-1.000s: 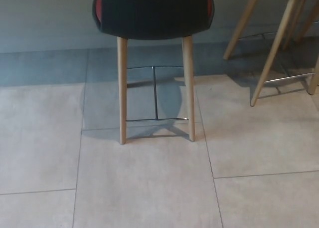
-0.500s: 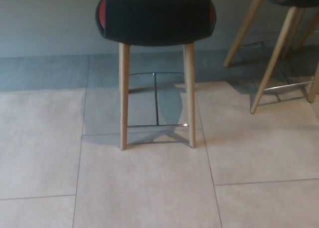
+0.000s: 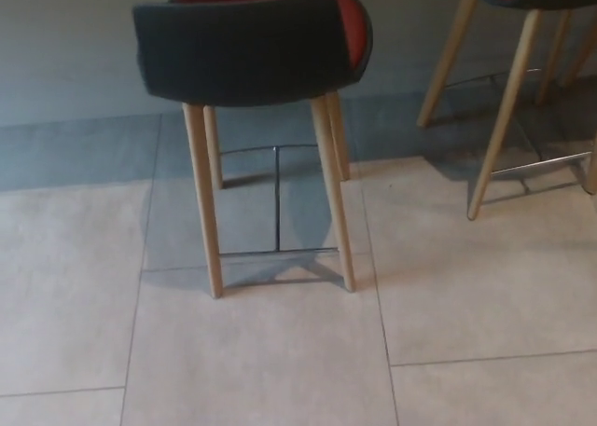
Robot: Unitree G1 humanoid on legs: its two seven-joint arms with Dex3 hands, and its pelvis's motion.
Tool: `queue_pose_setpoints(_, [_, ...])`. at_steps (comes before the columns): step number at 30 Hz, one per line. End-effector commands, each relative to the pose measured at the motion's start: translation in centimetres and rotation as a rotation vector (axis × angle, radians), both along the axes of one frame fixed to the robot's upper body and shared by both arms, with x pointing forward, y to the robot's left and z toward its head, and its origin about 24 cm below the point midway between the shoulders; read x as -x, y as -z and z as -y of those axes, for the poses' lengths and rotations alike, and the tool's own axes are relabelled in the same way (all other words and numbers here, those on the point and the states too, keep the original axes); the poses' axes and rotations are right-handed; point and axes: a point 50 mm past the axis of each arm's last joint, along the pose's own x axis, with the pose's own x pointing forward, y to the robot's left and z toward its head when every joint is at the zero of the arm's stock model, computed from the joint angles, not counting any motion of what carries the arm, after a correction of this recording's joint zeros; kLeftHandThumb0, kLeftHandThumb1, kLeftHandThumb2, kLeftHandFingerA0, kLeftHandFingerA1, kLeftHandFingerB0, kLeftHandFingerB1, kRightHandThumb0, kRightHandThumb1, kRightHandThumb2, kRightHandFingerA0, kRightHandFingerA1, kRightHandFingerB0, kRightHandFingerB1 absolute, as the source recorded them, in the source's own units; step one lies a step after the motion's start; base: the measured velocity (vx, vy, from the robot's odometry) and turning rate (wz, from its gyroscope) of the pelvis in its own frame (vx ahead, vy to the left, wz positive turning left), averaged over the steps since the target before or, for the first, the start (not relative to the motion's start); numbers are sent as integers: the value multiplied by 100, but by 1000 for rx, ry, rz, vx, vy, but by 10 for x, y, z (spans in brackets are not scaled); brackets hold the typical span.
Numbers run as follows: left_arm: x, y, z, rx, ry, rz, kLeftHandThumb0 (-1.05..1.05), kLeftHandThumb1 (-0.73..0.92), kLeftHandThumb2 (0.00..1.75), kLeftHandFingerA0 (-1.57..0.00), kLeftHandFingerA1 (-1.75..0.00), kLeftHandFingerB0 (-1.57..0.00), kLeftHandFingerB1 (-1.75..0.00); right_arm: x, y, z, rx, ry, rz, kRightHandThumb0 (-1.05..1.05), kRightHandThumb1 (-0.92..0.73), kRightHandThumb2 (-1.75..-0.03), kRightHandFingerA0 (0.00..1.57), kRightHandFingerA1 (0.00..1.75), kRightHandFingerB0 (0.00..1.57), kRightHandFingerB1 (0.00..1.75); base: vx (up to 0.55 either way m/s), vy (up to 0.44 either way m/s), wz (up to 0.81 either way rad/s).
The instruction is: The robot walks towards a chair and uses both its hands to grab it and push it away from itself
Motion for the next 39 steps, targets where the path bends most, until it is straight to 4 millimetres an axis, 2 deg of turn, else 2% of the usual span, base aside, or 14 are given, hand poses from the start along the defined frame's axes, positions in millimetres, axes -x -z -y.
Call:
queue_pose_setpoints(1, [-23,-12,-17,-55,11,125,-63,43,76,-20,-48,-15,-40,-17,-5,-5,0,-46,88,-81,-68,-62,12,51,4,29,257,110,-4])
queue_pose_setpoints(11, [-28,-13,-17,-54,24,150,-62,43,77,-21,-49,-16,-41,-21,-5,-7,4,-71,97,-82,-67,-62,12,52,4,29,315,231,-14])
queue_pose_setpoints(12, [-27,-13,-17,-53,22,146,-58,55,58,-23,-42,-22,-30,-20,-5,-6,8,-71,87,-81,-52,-92,10,56,3,31,313,161,3])
queue_pose_setpoints(14, [-24,-12,-18,-52,22,139,-58,55,58,-23,-42,-22,-30,-18,-4,-5,13,-70,74,-81,-52,-92,10,56,3,31,225,109,10])
queue_pose_setpoints(15, [-26,-13,-19,-53,28,139,-63,43,76,-19,-50,-16,-41,-18,-4,-6,15,-64,77,-78,-66,-62,12,54,4,29,232,39,5])
queue_pose_setpoints(16, [-26,-13,-19,-55,32,130,-60,55,56,-23,-41,-23,-30,-17,-4,-6,13,-57,75,-77,-65,-61,12,52,5,29,240,25,5])
queue_pose_setpoints(29, [-20,-12,-19,-51,25,91,-60,54,56,-24,-37,-23,-29,-17,-4,-5,29,-68,65,-75,-64,-61,14,53,4,28,241,-124,3])
queue_pose_setpoints(30, [-19,-12,-19,-50,19,89,-58,53,57,-20,-37,-23,-30,-17,-4,-5,28,-69,66,-75,-65,-61,14,53,4,28,111,-44,-7])
queue_pose_setpoints(39, [-18,-12,-19,-50,23,88,-58,54,57,-21,-40,-22,-30,-15,-2,-7,24,-67,65,-78,-65,-61,14,51,4,28,110,108,4])
